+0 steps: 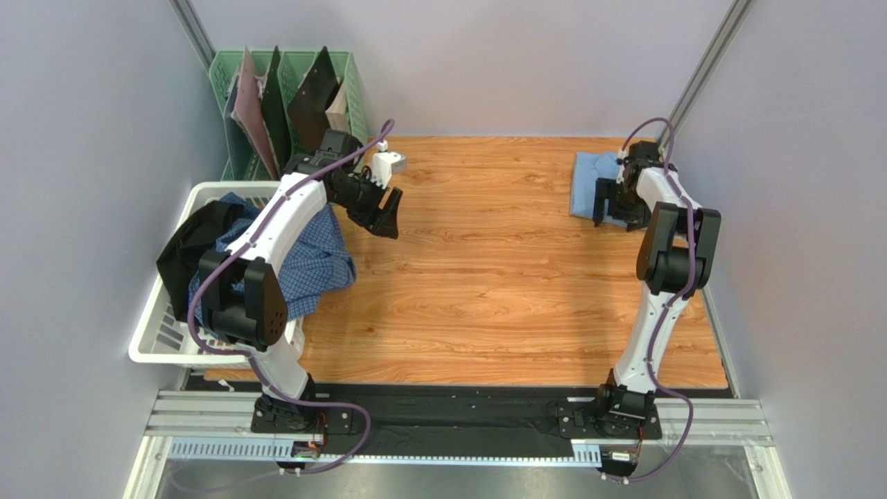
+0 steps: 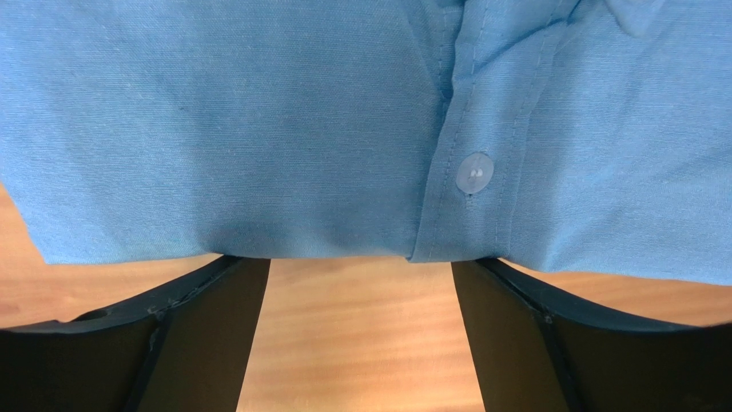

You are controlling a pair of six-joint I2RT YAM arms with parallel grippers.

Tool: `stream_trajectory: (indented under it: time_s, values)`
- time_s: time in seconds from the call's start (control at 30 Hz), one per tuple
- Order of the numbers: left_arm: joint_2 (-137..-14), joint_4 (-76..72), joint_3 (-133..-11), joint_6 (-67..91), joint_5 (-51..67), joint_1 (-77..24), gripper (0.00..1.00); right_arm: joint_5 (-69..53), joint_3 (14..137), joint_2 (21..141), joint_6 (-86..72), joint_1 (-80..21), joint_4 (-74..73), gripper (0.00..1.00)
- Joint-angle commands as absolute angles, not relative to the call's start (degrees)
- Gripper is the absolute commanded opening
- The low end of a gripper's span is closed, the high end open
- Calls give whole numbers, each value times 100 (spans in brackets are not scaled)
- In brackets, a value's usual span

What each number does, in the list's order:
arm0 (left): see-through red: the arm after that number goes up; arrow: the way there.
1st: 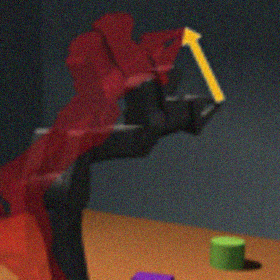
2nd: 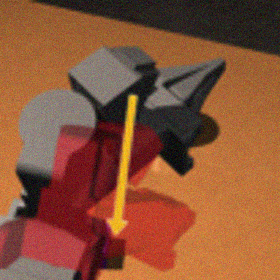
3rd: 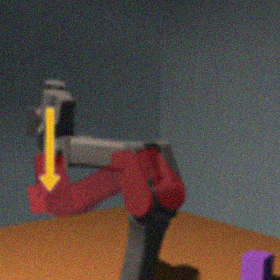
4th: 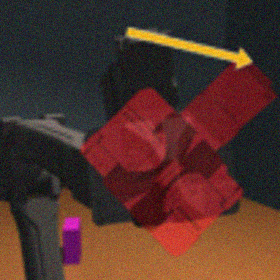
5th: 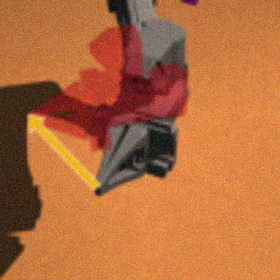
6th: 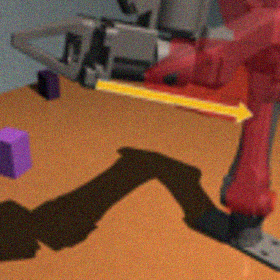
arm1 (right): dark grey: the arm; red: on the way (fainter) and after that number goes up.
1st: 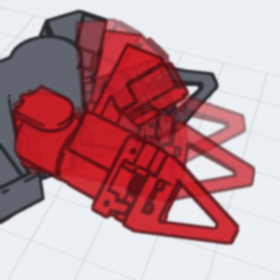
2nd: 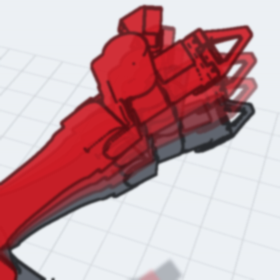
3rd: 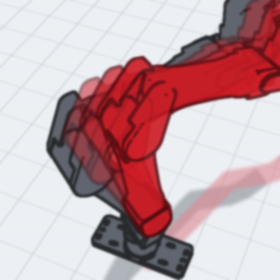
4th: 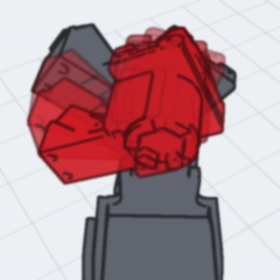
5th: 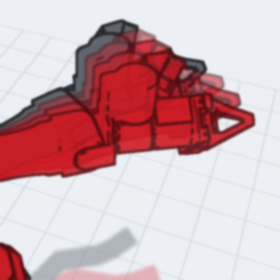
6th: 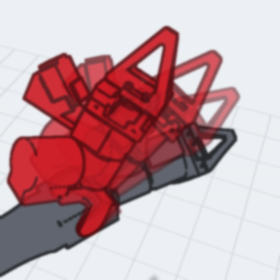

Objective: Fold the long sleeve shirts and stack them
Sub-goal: Neatly place the folded shirt to the corner

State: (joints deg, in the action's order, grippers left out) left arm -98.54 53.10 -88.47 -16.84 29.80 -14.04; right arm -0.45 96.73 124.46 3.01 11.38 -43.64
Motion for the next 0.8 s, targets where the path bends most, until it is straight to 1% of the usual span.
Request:
stream_trajectory:
  time_s: [0.0,0.17,0.43,0.6,0.7,0.77]
  values:
    - [-9765,5475,-9140,-1687,2909,-1336,71,-61,10492,12989,535,1292,-4201,85]
    - [-9809,5554,-9211,-1714,2848,-1327,71,-114,10872,13253,1150,1415,-4148,85]
    - [-10037,5730,-9422,-1740,2777,-1327,72,-474,11617,13710,1152,1468,-4148,85]
    - [-10073,5968,-9571,-1846,2655,-1318,73,-484,12128,14062,1134,1389,-4149,85]
    - [-10046,6073,-9694,-1916,2654,-1301,75,-483,12208,13940,1195,1397,-4201,86]
    - [-10028,6108,-9790,-1863,2759,-1283,77,-510,12034,13695,1265,1406,-4227,87]
